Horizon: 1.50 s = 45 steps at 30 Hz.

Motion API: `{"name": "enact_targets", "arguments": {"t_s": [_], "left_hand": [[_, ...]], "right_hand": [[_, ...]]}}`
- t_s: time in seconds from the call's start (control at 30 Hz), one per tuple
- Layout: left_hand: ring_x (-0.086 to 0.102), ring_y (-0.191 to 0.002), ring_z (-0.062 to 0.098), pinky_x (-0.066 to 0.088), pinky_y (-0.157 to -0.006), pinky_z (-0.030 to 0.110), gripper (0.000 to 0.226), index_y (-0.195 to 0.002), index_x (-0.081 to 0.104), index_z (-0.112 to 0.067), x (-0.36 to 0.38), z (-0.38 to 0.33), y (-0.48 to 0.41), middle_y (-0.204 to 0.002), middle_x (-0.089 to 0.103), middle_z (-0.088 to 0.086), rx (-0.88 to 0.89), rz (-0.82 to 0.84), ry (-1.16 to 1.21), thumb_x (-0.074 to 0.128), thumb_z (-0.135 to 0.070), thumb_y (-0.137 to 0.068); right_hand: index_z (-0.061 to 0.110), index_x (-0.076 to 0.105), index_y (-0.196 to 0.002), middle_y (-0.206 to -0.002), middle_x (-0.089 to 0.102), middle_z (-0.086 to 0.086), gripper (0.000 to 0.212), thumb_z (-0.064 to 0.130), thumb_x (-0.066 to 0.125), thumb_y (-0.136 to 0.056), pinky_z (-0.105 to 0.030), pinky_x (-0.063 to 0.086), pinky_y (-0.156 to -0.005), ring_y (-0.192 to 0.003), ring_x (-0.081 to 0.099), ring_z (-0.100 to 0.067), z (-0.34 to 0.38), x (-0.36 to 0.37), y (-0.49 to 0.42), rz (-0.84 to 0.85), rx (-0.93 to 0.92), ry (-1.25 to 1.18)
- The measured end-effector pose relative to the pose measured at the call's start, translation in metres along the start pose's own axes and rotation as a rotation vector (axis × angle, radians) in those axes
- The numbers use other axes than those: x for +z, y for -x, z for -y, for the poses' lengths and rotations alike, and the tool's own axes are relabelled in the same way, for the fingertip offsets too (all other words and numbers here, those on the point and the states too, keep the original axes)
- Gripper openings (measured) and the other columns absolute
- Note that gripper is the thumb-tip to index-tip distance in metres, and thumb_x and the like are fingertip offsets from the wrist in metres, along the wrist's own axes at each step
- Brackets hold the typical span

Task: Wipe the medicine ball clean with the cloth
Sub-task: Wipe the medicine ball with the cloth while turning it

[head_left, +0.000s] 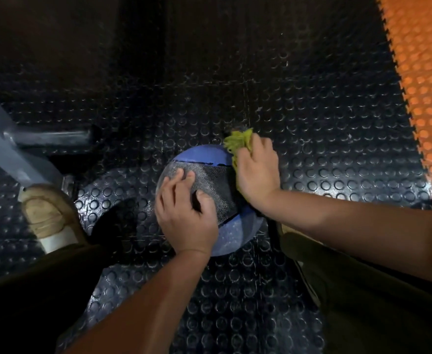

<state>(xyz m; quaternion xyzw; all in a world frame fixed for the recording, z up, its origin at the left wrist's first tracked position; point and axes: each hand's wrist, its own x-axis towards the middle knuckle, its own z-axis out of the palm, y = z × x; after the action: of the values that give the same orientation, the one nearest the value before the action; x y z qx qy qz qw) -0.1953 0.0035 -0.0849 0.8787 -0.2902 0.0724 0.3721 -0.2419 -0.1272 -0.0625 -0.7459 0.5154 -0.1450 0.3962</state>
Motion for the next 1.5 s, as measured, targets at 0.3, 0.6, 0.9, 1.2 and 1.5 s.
{"name": "enact_targets", "arguments": {"t_s": [0.3, 0.6, 0.9, 1.2, 1.5], "left_hand": [[0.056, -0.113, 0.038, 0.040, -0.101, 0.050, 0.037, -0.108, 0.067, -0.002, -0.007, 0.007, -0.007, -0.118, 0.063, 0.013, -0.031, 0.076, 0.089, 0.046, -0.021, -0.085], [0.054, -0.116, 0.040, 0.041, -0.102, 0.051, 0.038, -0.111, 0.066, -0.002, -0.009, 0.014, -0.002, -0.121, 0.061, 0.015, 0.039, 0.109, 0.093, 0.046, -0.020, -0.086], [0.056, -0.115, 0.038, 0.043, -0.100, 0.052, 0.035, -0.105, 0.069, -0.006, 0.000, -0.003, -0.004, -0.117, 0.064, 0.012, 0.066, 0.100, -0.021, 0.048, -0.022, -0.082], [-0.024, -0.145, 0.014, -0.011, -0.119, 0.044, 0.136, -0.152, -0.012, -0.032, -0.012, -0.041, -0.059, -0.157, -0.024, -0.014, 0.149, 1.063, -0.236, 0.077, -0.070, -0.057], [-0.030, -0.143, 0.018, -0.002, -0.114, 0.065, 0.148, -0.148, -0.021, -0.040, -0.015, -0.040, -0.069, -0.149, -0.036, -0.023, 0.031, 1.129, -0.270, 0.089, -0.056, -0.051]], "right_hand": [[0.001, 0.062, -0.110, -0.112, 0.053, -0.017, 0.040, 0.027, 0.041, -0.086, -0.031, 0.032, -0.088, -0.100, 0.043, -0.026, -0.015, -0.002, -0.001, 0.133, -0.656, 0.076], [0.018, 0.025, -0.149, -0.144, 0.038, 0.000, 0.053, 0.032, 0.031, -0.099, -0.035, 0.029, -0.108, -0.129, 0.038, -0.024, -0.092, 0.007, -0.013, 0.393, 0.423, -0.269], [0.017, 0.055, -0.100, -0.094, 0.040, 0.006, 0.013, 0.028, 0.051, -0.094, -0.030, 0.029, -0.084, -0.095, 0.042, -0.022, -0.006, -0.018, -0.007, 0.177, -0.398, 0.129], [0.016, 0.049, -0.114, -0.107, 0.053, -0.006, 0.026, 0.033, 0.053, -0.095, -0.033, 0.041, -0.081, -0.098, 0.054, -0.025, -0.021, -0.053, -0.038, 0.241, -0.263, 0.210], [0.022, 0.043, -0.139, -0.144, 0.021, -0.010, 0.055, 0.054, 0.039, -0.095, -0.038, 0.029, -0.111, -0.130, 0.033, -0.036, -0.007, -0.055, -0.027, 0.434, -0.301, 0.373]]}}
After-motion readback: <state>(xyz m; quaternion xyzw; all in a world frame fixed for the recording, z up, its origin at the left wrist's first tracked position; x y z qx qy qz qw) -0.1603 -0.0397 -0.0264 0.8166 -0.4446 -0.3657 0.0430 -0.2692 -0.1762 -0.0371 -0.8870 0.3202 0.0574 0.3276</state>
